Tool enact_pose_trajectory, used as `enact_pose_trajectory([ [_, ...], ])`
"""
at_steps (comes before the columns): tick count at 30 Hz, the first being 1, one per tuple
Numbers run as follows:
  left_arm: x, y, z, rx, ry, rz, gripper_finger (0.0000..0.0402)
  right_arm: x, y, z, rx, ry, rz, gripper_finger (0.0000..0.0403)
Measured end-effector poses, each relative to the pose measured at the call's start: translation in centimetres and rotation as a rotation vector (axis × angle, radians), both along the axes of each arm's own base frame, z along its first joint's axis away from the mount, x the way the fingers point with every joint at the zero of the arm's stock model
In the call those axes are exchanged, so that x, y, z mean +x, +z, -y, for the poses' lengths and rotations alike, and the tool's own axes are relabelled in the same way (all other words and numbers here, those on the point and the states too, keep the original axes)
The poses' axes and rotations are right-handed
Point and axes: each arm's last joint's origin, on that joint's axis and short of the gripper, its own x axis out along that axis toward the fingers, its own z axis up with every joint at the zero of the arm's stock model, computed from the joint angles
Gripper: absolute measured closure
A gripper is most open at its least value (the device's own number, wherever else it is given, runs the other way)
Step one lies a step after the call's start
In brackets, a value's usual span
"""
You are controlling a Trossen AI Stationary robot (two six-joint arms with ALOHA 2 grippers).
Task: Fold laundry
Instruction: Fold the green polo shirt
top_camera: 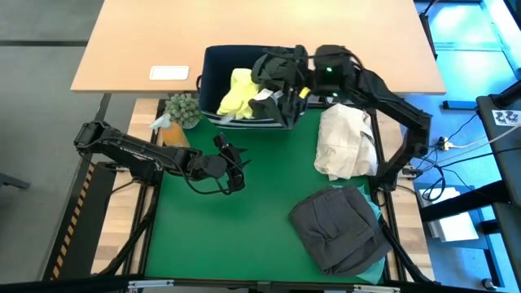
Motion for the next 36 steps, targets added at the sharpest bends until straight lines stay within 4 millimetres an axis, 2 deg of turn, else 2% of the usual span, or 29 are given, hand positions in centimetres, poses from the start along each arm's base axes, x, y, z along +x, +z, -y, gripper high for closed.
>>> enact_pose_trajectory([
  [4,0.1,0.4,0.1,0.048,0.022,0.011,0.0239,-0.7,0.1,-0.3,-0.006,-0.04,-0.033,0.0403],
  [10,0.0,5.3,1.8,0.195,0.097,0.14,0.0239,-0.8,-1.1,0.0,0.003,-0.102,-0.144,0.0403],
  [15,0.1,6.9,1.7,0.311,0.136,0.118,0.0239,-0.7,-1.1,0.0,0.004,-0.098,-0.144,0.0403],
  [25,0.6,6.9,-1.9,0.405,0.222,0.019,0.0239,-0.7,-1.2,-0.1,0.027,-0.068,-0.148,0.0403],
  [29,0.7,6.9,-3.4,0.386,0.242,0.023,0.0238,-0.7,-1.3,-0.1,0.029,-0.068,-0.151,0.0403],
  [36,0.9,6.7,-6.3,0.338,0.196,0.018,0.02,-0.8,-1.4,-0.2,0.054,-0.064,-0.161,0.0403],
])
